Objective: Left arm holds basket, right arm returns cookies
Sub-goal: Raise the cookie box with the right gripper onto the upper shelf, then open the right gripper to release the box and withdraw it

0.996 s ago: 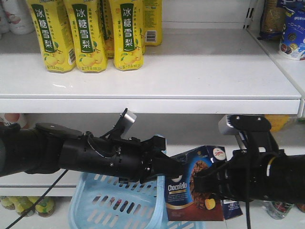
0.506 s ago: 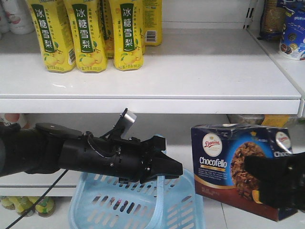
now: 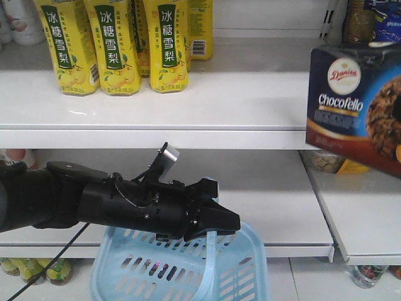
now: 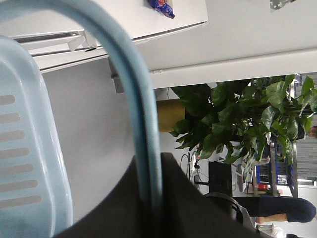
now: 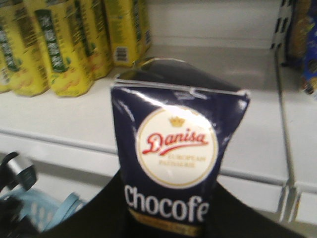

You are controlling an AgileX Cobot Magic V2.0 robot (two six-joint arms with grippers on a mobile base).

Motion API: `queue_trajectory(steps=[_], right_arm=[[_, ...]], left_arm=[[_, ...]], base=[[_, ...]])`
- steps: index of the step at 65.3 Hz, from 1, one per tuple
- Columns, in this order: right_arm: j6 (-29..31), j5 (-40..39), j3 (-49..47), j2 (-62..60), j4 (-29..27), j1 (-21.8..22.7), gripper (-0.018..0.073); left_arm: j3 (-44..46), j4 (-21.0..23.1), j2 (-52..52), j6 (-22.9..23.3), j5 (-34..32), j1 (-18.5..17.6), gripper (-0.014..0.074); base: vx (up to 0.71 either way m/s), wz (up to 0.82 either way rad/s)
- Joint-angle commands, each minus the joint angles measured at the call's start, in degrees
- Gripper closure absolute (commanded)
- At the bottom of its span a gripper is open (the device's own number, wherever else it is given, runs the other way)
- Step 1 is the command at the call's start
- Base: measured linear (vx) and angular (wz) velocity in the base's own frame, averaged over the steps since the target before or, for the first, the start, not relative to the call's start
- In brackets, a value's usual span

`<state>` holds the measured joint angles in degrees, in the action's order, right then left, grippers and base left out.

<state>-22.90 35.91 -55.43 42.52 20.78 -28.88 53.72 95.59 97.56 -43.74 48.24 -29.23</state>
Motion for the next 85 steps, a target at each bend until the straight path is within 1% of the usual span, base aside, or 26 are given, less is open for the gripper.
queue_trajectory(steps=[1,6,7,10,16,22,25,27,31,37,47,52,55,65,73,79,85], right_arm=[[-9.51,-8.23,-2.91,3.80,13.55,0.25,0.0389],[-17.57,-10.41,-2.97,7.50,23.07,0.25,0.0389],[-20.47,-10.77,-2.97,8.15,25.98,0.25,0.0389],[-27.94,-10.78,-2.97,10.20,32.23,0.25,0.0389],[-41.56,-8.98,-2.97,14.86,42.27,0.31,0.0387],[-49.74,-7.48,-2.97,19.86,50.46,0.31,0.0388],[-52.51,-6.83,-3.11,21.91,53.48,0.31,0.0388],[-53.60,-6.28,-3.29,23.57,54.48,0.31,0.0386],[-54.55,-6.16,-4.00,26.11,54.94,0.94,0.0386],[-54.70,-9.32,-5.23,29.76,52.52,3.86,0.0386],[-54.68,-19.78,-5.57,33.61,46.67,11.66,0.0384],[-54.19,-23.08,-5.57,35.08,45.47,14.63,0.0384],[-54.05,-23.79,-5.57,35.78,45.53,15.58,0.0384],[-51.59,-24.84,-5.57,36.83,46.44,15.53,0.0381],[-50.09,-26.20,-5.57,37.44,46.42,15.60,0.0360],[-49.81,-25.98,-5.98,38.30,47.51,15.64,0.0324],[-49.20,-25.71,-6.70,39.23,48.63,15.57,0.0263]], left_arm=[[1.79,5.73,-2.98,-3.32,-0.45,0.20,0.0603],[1.79,5.73,-2.98,-3.32,-0.45,0.20,0.0603],[1.79,5.73,-2.98,-3.32,-0.45,0.20,0.0603],[1.79,5.73,-2.98,-3.32,-0.45,0.20,0.0603],[1.79,5.73,-2.98,-3.32,-0.45,0.20,0.0603],[1.79,5.73,-2.98,-3.32,-0.45,0.20,0.0603],[1.79,5.73,-2.98,-3.32,-0.45,0.20,0.0603],[1.79,5.73,-2.98,-3.32,-0.45,0.20,0.0603],[1.79,5.73,-2.98,-3.32,-0.45,0.20,0.0603],[1.79,5.73,-2.98,-3.32,-0.45,0.20,0.0603],[1.79,5.73,-2.98,-3.32,-0.45,0.20,0.0603],[1.79,5.73,-2.98,-3.32,-0.45,0.20,0.0603],[1.79,5.73,-2.98,-3.32,-0.45,0.20,0.0603],[1.79,5.73,-2.98,-3.32,-0.45,0.20,0.0603],[1.79,5.73,-2.98,-3.32,-0.45,0.20,0.0603],[1.79,5.73,-2.98,-3.32,-0.45,0.20,0.0603],[1.79,5.73,-2.98,-3.32,-0.45,0.20,0.0603]], base=[[0.00,0.00],[0.00,0.00],[0.00,0.00],[0.00,0.00],[0.00,0.00],[0.00,0.00],[0.00,0.00],[0.00,0.00],[0.00,0.00],[0.00,0.00],[0.00,0.00],[0.00,0.00],[0.00,0.00],[0.00,0.00],[0.00,0.00],[0.00,0.00],[0.00,0.00]])
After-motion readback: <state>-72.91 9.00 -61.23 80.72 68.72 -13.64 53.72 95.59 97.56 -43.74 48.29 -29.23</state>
